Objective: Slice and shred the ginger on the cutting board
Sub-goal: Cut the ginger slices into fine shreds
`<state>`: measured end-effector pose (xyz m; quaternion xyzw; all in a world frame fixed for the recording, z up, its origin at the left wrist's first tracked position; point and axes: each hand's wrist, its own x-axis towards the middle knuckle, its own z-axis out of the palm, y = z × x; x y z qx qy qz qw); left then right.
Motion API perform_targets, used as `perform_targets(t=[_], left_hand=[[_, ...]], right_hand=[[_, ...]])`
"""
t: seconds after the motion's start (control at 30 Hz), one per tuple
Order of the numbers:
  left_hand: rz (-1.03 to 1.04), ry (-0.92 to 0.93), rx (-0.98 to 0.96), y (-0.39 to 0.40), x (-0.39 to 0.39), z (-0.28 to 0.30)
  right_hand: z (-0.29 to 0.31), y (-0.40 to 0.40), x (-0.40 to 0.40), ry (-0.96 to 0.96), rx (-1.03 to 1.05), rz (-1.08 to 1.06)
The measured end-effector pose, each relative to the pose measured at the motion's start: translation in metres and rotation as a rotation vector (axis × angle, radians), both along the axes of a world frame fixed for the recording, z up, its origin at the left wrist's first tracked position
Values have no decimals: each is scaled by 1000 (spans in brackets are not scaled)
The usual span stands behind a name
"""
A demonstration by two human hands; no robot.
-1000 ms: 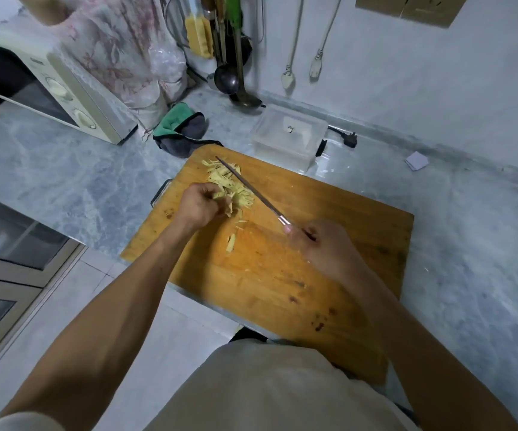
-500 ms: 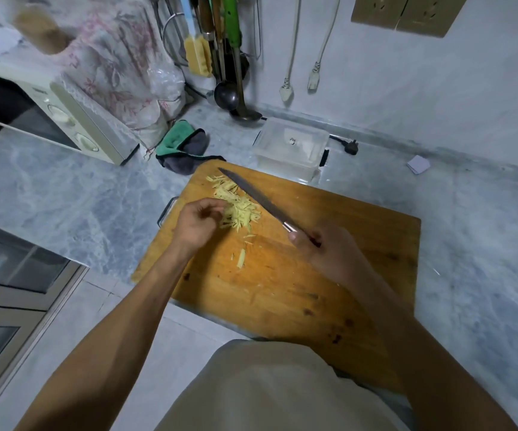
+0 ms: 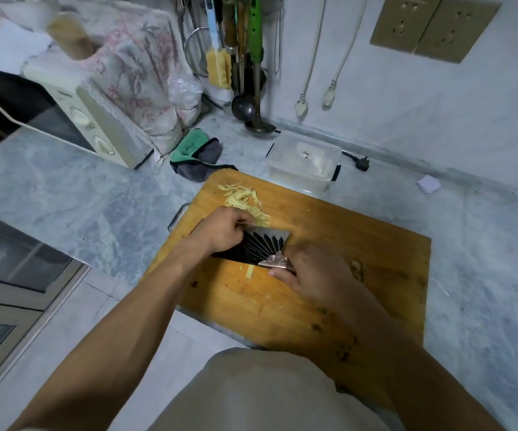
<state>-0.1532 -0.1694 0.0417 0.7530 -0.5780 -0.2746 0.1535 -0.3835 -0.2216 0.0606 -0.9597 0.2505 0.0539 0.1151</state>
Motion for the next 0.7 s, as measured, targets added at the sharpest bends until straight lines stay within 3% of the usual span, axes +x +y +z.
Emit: perform_targets(t=[0.07, 0.37, 0.53, 0.7], left_hand=[[71, 34, 33, -1, 5, 0], [195, 104, -350, 17, -4, 10], [-54, 32, -203, 10, -3, 2], [28, 48, -67, -8, -1, -4]], right_hand=[[4, -2, 4, 17, -25, 11], [1, -13, 1, 4, -11, -48], [1, -17, -9, -41, -51, -11], [1, -14, -9, -31, -89, 6]])
